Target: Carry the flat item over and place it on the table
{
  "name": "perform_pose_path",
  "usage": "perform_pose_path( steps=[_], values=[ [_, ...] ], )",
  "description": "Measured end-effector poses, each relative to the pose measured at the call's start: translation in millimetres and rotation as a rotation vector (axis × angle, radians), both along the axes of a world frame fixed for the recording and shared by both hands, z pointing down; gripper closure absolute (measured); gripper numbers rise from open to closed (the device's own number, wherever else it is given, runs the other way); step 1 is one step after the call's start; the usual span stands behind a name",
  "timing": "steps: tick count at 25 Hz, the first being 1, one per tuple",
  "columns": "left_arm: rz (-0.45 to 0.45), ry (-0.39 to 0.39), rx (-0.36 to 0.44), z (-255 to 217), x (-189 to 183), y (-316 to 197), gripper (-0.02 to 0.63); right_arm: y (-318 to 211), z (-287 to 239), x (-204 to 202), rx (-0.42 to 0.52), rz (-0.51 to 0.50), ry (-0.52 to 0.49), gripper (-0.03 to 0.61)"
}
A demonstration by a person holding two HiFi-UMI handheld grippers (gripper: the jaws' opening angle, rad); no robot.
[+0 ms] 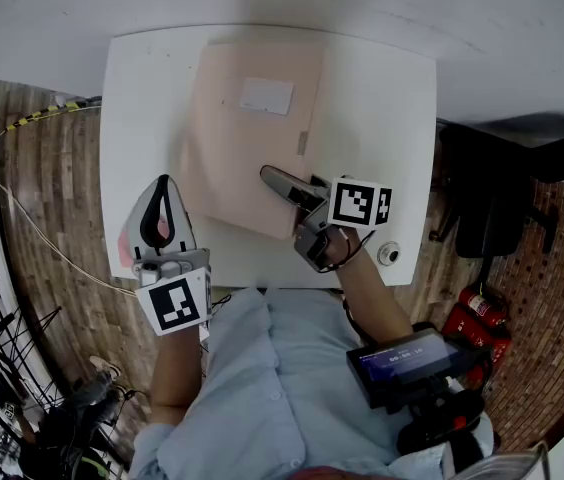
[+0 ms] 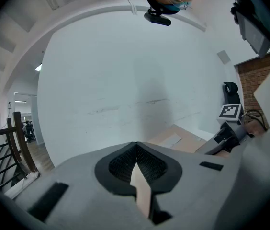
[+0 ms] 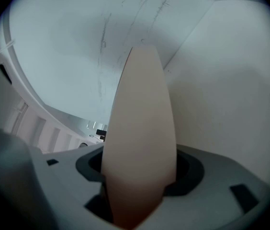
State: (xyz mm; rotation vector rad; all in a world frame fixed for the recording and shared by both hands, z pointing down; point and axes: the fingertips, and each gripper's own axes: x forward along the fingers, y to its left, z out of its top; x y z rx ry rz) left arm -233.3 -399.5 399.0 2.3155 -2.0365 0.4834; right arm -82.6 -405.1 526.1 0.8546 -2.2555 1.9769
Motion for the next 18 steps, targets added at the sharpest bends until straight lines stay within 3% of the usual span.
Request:
perform_pose_path(
  steps=[13,18],
  values=[
    [0.010,-0.001,-0.012,-3.2,4.9,-7.9,0.604,-3.3,26.0,10.0,-0.073,0.000,-0.128,0.276],
    [0.019,-0.010,-0.018,-1.0,9.0,-9.9,0.604,-6.0,33.8,13.7,-0.067,0.005,-0.118,0.267]
  ],
)
